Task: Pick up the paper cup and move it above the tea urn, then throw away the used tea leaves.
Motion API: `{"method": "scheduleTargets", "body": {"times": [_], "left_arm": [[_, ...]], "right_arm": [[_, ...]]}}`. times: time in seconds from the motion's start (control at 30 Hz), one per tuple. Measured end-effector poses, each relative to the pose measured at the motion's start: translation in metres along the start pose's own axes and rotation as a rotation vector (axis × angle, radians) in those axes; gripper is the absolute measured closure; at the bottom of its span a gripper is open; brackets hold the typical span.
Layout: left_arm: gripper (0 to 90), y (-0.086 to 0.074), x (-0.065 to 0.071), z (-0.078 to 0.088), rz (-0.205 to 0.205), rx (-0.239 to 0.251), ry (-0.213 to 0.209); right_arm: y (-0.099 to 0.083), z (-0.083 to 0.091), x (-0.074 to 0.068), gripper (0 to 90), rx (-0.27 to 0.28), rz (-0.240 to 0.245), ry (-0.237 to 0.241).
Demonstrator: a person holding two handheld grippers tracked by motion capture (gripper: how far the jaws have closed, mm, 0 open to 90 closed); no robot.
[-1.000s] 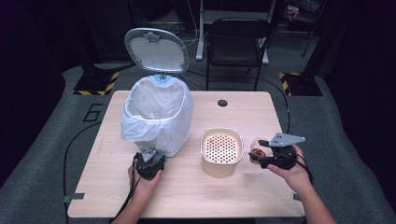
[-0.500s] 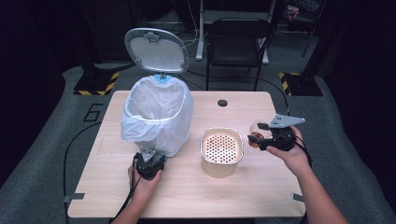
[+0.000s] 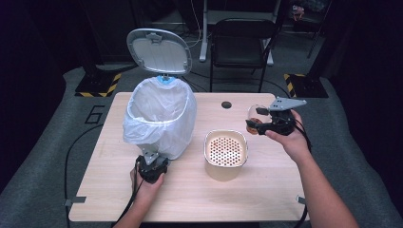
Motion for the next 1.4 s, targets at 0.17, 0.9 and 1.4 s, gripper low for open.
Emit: {"method": "scheduleTargets", "body": {"times": [0.17,0.9,1.4], "left_arm": [[50.5,0.0,0.0,0.0,0.003,0.002,-0.001],[50.4,0.0,0.0,0.0,0.001,0.0,0.0],[50.5,0.0,0.0,0.0,0.003,0.002,-0.001]], "right_arm": [[0.017,-0.011,0.002,35.0,0.01,0.033,0.014],[0.039,-0.051,0.0,34.5,0.059,0.11,0.137],[0.035,-0.063,-0.012,36.3,-0.01,0.364,0.14]]}}
Point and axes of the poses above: each handheld gripper's, and its own axes: z roughly backward along the jaws, y roughly out of its top, x roughly to its right, the point moved 9 cm from there along -z, roughly forward along the jaws, and after that the axes turned 15 degrees about y, right-handed, at the moved point
